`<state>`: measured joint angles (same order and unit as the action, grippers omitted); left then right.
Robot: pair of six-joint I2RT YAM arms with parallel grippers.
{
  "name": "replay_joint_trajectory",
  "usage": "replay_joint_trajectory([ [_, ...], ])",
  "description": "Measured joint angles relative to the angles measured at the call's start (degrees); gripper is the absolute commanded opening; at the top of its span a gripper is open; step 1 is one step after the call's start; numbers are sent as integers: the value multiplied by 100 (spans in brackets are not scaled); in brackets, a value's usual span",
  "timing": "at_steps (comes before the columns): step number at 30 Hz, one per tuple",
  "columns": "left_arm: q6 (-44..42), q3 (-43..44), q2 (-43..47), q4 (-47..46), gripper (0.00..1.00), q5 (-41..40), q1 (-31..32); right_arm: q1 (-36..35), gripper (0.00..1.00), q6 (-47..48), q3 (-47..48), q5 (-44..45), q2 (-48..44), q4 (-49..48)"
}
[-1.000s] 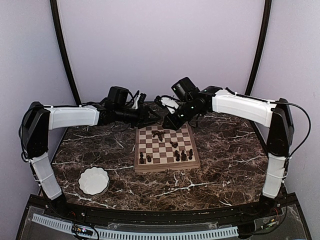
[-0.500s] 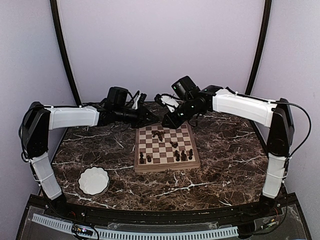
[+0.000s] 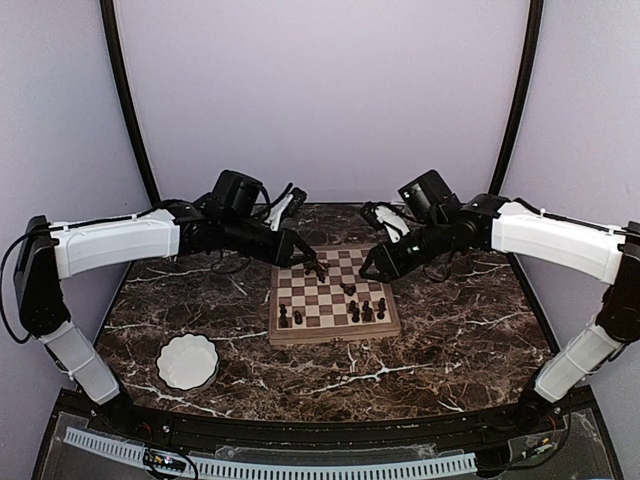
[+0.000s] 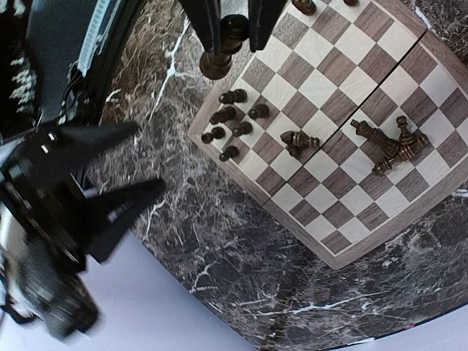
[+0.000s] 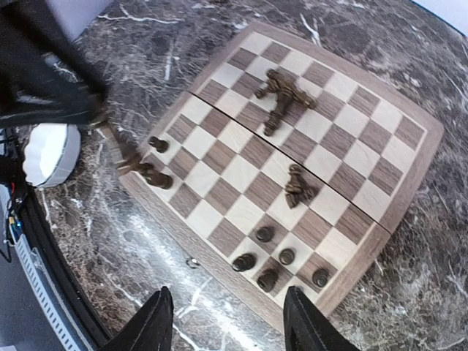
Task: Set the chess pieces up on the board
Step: Pass from the right arm to the left, then place the king at e8.
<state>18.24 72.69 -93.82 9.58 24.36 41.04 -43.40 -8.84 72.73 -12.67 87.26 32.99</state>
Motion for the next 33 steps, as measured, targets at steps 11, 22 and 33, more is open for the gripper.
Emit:
replay_joint_trajectory([
  [11,-1473,203,-328,1215,9,-1209,988,166,53,-590,-439,271,251,-122],
  [22,-1832,542,-868,1613,9,-1875,1104,166,53,-662,-437,498,282,-133],
  [33,-1882,1104,-1440,1631,9,-1998,1231,190,54,-680,-439,767,284,-127],
])
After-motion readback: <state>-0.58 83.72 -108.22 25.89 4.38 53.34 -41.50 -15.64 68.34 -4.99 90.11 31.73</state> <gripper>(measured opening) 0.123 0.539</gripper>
